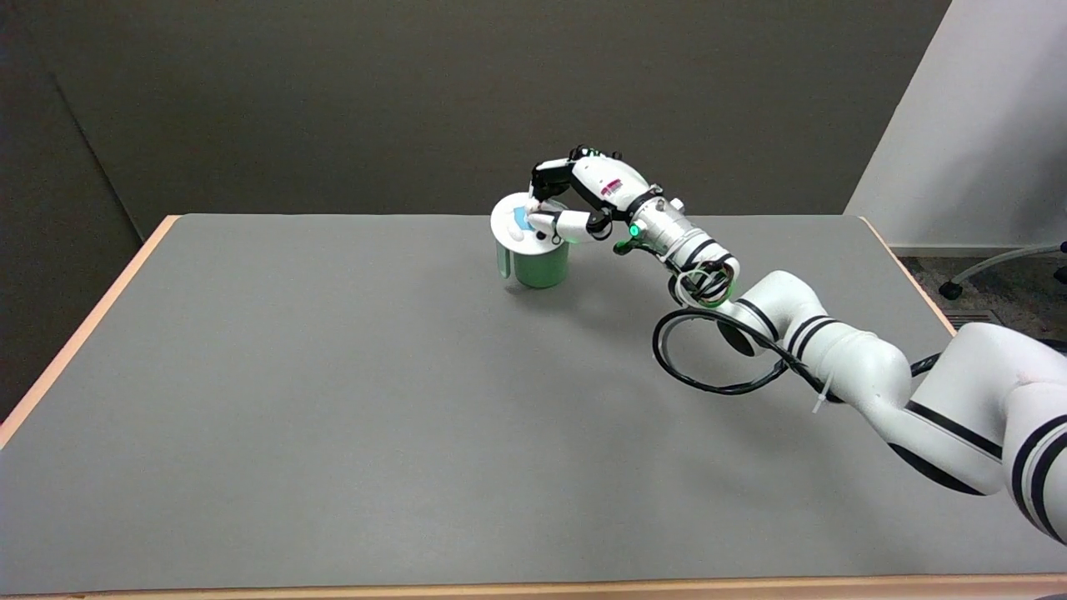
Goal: Place the white cup lid onto the cup.
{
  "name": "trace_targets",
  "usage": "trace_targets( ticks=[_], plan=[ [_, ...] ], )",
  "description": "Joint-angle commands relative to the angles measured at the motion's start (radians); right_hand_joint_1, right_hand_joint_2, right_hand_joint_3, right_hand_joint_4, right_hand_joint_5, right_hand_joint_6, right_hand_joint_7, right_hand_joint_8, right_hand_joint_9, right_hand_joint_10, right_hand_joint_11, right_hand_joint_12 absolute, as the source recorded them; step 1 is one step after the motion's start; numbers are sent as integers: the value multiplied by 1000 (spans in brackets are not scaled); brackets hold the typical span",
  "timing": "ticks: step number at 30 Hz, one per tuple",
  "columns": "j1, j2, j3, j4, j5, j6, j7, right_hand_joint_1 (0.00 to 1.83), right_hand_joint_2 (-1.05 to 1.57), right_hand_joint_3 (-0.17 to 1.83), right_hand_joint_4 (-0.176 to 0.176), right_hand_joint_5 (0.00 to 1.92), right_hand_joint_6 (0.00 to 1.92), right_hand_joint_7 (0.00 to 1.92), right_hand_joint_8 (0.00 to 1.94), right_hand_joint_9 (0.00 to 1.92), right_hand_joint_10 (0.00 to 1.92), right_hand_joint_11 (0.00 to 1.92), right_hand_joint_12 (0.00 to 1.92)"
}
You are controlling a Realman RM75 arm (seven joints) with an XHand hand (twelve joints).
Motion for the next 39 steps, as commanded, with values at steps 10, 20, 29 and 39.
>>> trace_targets(
  ticks=[10, 20, 29, 39],
  plan=[
    [22, 1, 16, 14, 2, -3, 0, 882, 1154, 219, 176, 703, 1404, 725, 450, 585, 549, 108, 1077],
    [26, 1, 16, 22, 2, 5, 0, 882, 1154, 219, 176, 703, 1403, 726, 449, 584, 549, 109, 1072],
    [31, -3, 16, 36, 2, 6, 0, 881, 1155, 218, 176, 702, 1405, 726, 446, 583, 549, 111, 1064],
    [29, -4, 11, 40, 2, 10, 0, 880, 1156, 217, 176, 700, 1407, 725, 443, 581, 544, 114, 1056]
  ],
)
